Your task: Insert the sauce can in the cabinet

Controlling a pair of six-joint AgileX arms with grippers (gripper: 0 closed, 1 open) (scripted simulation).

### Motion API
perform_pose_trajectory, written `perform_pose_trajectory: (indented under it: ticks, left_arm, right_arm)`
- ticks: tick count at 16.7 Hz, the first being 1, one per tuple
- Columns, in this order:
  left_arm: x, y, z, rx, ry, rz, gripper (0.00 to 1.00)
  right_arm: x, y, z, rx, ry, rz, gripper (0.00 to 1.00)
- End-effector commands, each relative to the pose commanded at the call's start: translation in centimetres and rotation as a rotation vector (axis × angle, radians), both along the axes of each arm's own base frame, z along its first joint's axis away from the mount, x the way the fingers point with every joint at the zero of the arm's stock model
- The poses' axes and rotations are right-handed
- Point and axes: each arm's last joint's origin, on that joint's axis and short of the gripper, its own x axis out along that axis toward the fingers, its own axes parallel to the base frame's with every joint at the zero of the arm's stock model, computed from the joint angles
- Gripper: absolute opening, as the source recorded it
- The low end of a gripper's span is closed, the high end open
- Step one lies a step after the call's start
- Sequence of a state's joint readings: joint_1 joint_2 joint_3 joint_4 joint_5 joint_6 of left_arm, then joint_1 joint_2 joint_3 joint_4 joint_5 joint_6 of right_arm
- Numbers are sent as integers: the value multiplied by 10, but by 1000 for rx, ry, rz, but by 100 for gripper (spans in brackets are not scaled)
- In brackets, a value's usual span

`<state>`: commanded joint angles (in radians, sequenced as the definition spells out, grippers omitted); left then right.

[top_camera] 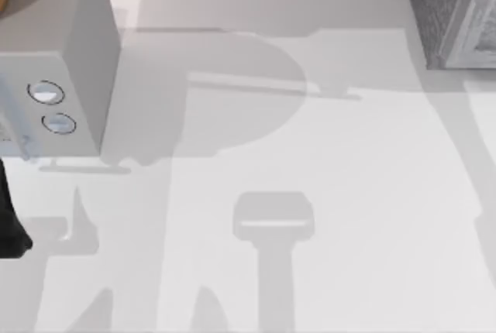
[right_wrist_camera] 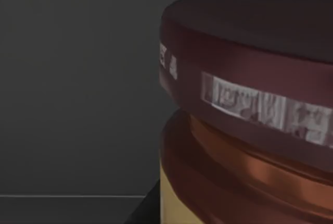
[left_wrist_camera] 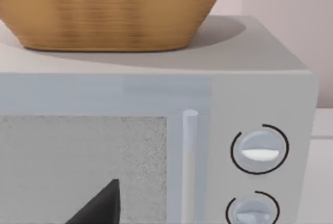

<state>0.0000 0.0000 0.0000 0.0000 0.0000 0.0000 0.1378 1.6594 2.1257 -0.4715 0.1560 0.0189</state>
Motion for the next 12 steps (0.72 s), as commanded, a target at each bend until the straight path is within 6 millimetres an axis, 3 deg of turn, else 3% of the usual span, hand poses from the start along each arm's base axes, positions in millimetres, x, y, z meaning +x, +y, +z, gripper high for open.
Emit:
perform_pose_trajectory:
  ticks: [8, 12]
  left_arm:
    - [0, 0, 0, 0, 0, 0, 100]
    - [0, 0, 0, 0, 0, 0, 100]
  right_arm:
    - [55, -3, -16, 0, 5, 1, 0]
    - [60, -4, -17, 1, 0, 2, 0]
